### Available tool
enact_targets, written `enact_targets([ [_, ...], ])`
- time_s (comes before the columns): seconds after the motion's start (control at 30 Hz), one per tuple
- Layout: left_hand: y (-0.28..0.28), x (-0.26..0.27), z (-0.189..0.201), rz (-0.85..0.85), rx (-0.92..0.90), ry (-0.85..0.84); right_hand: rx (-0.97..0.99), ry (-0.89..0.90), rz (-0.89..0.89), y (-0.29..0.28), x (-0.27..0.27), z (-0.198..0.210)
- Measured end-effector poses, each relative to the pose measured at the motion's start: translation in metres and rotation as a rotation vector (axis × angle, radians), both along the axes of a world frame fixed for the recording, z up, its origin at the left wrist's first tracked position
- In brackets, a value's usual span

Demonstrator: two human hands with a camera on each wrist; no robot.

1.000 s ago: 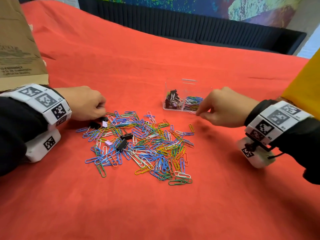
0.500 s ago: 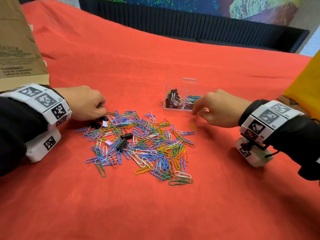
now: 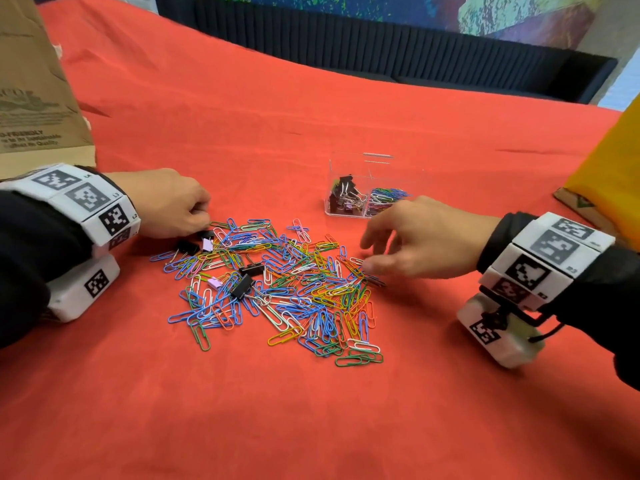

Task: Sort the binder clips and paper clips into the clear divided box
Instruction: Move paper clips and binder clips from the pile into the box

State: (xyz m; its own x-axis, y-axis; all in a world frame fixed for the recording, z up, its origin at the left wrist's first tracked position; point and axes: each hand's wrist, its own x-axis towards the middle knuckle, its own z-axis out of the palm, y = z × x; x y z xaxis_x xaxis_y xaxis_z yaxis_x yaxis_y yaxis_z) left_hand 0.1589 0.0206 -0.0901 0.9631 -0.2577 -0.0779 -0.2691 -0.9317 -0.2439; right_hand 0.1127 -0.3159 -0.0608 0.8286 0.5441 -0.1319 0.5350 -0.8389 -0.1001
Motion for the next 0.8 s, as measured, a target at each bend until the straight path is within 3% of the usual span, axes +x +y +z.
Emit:
enact_targets([
  [0.13,-0.001,0.0,0.0,0.002,0.003,-0.005,-0.06,0.006,0.104,0.013,-0.014,-0.001],
  [0.47,0.001,0.001,0.0,0.002,-0.017,-0.002,-0.093,-0.012,0.07,0.01,-0.009,0.0],
  [0.67,0.001,0.001,0.0,0.007,-0.015,0.0,0.011,-0.065,-0.053,-0.009,0.018,0.035],
  [0.8,0.0,0.0,0.0,0.002,0.012,-0.003,0.146,-0.257,-0.184,-0.022,0.048,0.065],
])
